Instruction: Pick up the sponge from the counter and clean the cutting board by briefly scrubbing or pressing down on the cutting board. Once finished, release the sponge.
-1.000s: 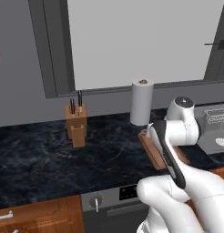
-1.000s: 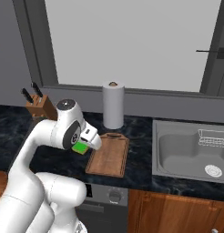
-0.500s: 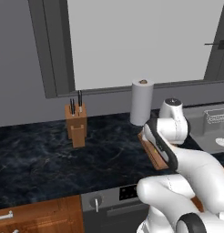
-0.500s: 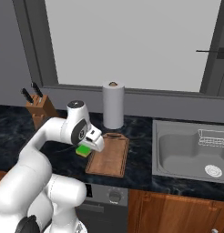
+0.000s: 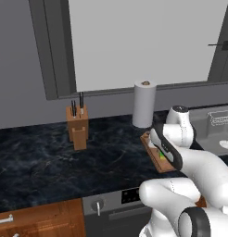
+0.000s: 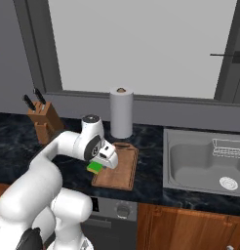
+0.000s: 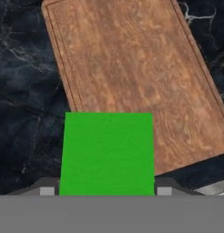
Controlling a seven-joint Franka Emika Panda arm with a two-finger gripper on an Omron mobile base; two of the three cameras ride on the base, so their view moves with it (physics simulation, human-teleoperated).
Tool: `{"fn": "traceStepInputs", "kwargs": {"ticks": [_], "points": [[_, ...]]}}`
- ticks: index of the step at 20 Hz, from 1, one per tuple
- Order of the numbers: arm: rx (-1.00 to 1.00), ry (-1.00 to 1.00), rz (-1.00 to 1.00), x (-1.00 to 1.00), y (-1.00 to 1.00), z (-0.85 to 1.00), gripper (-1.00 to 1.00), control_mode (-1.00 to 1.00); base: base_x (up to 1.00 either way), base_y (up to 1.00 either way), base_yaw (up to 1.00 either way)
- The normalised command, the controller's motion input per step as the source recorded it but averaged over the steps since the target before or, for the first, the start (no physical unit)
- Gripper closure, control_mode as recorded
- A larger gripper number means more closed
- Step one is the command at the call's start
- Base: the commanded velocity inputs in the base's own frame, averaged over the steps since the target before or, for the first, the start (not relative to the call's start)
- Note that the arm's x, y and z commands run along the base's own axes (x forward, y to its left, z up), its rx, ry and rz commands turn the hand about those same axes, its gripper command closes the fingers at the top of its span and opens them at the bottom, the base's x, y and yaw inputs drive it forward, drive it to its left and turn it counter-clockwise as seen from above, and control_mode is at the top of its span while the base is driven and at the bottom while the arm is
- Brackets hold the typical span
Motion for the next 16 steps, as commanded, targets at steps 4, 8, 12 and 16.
{"fn": "traceStepInputs", "kwargs": {"ticks": [4, 8, 12, 16], "points": [[0.00, 0.02, 0.02, 0.00, -0.12, -0.30, 1.00, -1.00, 0.00, 0.00, 0.00], [0.00, 0.03, 0.01, 0.00, 0.00, -0.22, 1.00, -1.00, 0.00, 0.00, 0.00], [0.00, 0.07, 0.01, 0.00, 0.00, -0.24, 1.00, -1.00, 0.00, 0.00, 0.00], [0.00, 0.06, 0.00, 0.00, 0.00, -0.17, 1.00, -1.00, 0.00, 0.00, 0.00]]}}
